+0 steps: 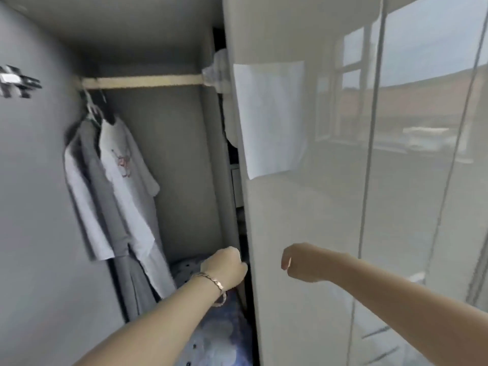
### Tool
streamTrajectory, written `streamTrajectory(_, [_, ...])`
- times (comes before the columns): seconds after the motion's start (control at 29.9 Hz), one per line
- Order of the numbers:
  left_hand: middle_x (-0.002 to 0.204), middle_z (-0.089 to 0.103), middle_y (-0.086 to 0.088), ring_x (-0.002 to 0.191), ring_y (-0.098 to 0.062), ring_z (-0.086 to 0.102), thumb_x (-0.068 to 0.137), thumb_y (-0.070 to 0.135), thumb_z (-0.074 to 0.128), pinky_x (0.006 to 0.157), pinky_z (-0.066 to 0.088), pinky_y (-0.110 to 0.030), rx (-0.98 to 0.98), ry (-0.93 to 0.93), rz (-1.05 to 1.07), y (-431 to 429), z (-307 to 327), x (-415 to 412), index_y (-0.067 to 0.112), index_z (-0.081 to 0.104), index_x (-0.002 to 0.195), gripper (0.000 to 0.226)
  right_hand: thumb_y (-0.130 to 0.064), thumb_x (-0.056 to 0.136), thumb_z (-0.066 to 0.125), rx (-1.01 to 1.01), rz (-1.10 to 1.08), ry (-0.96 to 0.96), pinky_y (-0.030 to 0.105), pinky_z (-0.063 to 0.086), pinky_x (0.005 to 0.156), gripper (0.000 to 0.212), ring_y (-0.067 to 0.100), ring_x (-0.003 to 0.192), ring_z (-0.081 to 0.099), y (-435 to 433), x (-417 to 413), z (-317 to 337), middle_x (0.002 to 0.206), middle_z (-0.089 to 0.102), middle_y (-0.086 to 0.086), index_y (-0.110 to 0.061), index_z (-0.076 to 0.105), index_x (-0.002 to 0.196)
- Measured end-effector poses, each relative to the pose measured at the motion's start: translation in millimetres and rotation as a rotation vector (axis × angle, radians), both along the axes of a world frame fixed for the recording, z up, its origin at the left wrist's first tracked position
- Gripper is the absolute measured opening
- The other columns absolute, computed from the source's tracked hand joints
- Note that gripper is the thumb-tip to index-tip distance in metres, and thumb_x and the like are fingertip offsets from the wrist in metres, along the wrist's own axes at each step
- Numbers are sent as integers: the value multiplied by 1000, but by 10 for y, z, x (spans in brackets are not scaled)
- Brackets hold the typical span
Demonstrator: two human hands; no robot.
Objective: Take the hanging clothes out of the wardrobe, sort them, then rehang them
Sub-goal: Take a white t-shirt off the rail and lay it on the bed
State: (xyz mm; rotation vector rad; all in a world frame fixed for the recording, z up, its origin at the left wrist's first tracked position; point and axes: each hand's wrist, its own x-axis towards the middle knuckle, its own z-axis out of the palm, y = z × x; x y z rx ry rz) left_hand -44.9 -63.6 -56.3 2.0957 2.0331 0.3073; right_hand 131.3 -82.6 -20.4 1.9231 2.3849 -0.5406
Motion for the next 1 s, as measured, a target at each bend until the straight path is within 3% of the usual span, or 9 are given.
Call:
streamTrajectory(0.2, [100, 65, -7, 92, -25, 60, 91, 21, 45, 72, 40, -25, 68, 18, 303, 228, 496, -834, 8, 63, 99, 23, -10, 90, 46, 86, 246, 195, 29, 47, 86, 32, 17, 89, 53, 850, -855, 422, 95, 53, 0, -9, 61, 118])
streamTrajectory(0.33, [66, 50, 0, 74, -24, 54, 87, 19, 43, 59, 34, -23, 85, -20, 501, 275, 730, -1447, 12, 45, 65, 23, -11, 90, 41, 153, 293, 441, 28, 47, 79, 32, 19, 89, 55, 1092, -1529, 635, 98, 55, 0, -13, 58, 118])
streamTrajectory(0.44, [59, 42, 1, 63, -20, 46, 86, 18, 43, 49, 28, -23, 121, -69, 601, 303, 859, -1815, 16, 35, 58, 29, -8, 90, 38, 222, 347, 555, 34, 52, 83, 32, 27, 93, 62, 1244, -2064, 848, 108, 66, 10, -3, 63, 110])
streamTrajectory(0.54, [76, 60, -10, 84, -31, 61, 86, 18, 41, 61, 39, -25, 126, -95, 643, 400, 953, -2122, 11, 45, 64, 24, -9, 91, 38, 266, 389, 650, 35, 54, 75, 31, 30, 83, 62, 1425, -2622, 1102, 102, 67, 18, 5, 62, 106])
streamTrajectory(0.67, [106, 64, -23, 104, -35, 62, 87, 11, 41, 76, 48, -33, 130, -140, 637, 677, 1019, -2438, -5, 57, 90, 22, -15, 94, 39, 277, 340, 731, 23, 35, 52, 27, 21, 58, 44, 1775, -3379, 1526, 67, 46, 7, -4, 48, 71])
streamTrajectory(0.77, [115, 62, -20, 106, -32, 61, 89, 11, 42, 80, 50, -34, 132, -92, 626, 930, 987, -2567, -6, 56, 109, 30, -21, 97, 40, 259, 285, 807, 28, 43, 71, 22, 32, 95, 57, 2031, -3793, 1811, 100, 59, 13, -4, 53, 101])
streamTrajectory(0.84, [112, 62, -11, 104, -27, 60, 92, 16, 42, 78, 47, -30, 134, -25, 637, 1059, 945, -2623, 3, 56, 108, 25, -20, 96, 44, 237, 222, 810, 32, 44, 89, 39, 32, 118, 51, 2214, -4001, 1874, 126, 50, 18, 2, 39, 127])
streamTrajectory(0.94, [95, 57, -7, 102, -25, 60, 93, 17, 42, 76, 46, -29, 140, -30, 644, 1187, 931, -2694, 6, 58, 106, 24, -13, 93, 45, 149, 166, 825, 36, 45, 95, 42, 33, 117, 53, 2479, -4221, 1896, 114, 52, 17, 3, 36, 132])
streamTrajectory(1.0, [90, 55, -7, 98, -24, 60, 93, 18, 43, 75, 45, -28, 136, -42, 636, 1218, 965, -2720, 7, 58, 102, 21, -14, 97, 40, 161, 141, 846, 36, 41, 100, 41, 34, 123, 50, 2590, -4249, 1935, 125, 53, 20, 5, 38, 133])
